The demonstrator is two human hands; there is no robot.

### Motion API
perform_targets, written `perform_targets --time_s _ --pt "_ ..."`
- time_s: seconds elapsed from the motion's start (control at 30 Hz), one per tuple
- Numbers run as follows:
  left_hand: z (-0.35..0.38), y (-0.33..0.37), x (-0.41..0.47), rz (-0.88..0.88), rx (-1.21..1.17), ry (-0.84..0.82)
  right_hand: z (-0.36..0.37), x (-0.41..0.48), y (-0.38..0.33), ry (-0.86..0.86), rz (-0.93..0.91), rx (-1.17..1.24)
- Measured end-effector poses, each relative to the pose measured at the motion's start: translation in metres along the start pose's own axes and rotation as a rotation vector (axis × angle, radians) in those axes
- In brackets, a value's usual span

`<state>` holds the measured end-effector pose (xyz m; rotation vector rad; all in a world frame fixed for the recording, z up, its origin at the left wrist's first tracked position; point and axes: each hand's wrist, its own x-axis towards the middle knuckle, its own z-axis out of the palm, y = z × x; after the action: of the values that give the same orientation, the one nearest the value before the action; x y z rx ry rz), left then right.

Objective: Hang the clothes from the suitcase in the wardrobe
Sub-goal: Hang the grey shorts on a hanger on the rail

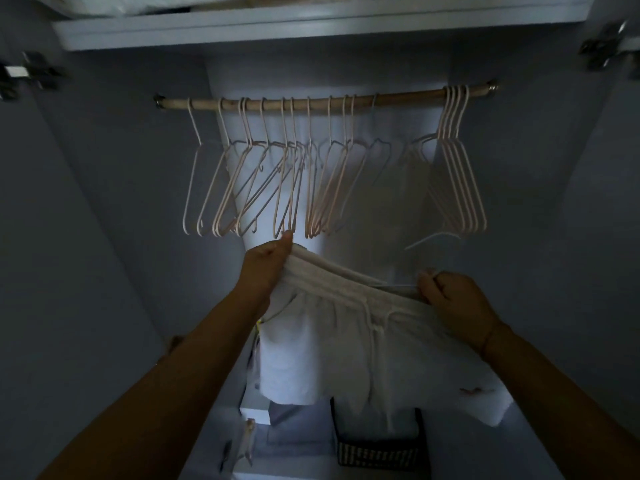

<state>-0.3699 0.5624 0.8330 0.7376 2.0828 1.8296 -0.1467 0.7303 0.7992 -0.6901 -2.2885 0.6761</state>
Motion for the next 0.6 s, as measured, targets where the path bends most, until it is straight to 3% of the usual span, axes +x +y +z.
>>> perform_targets --time_s 0.1,0.2,0.43,0.6 --pt "0.014 0.005 -0.005 0.098 0.038 -0.102 0.000 0.010 -0.018 -0.100 -0.001 -0.018" --pt "0.026 -0.001 -0.008 0.225 0.260 -0.188 -0.006 0.023 -0.038 -0.185 -0.042 0.051" --pt "0.023 -0.005 -0.015 0.418 0.592 -0.240 -0.035 0.042 -0.054 -0.134 -0.013 0.206" --pt "0.030 0.000 -0.011 0.412 0.506 -0.008 -0.053 0.031 -0.044 -0.213 -0.061 0.200"
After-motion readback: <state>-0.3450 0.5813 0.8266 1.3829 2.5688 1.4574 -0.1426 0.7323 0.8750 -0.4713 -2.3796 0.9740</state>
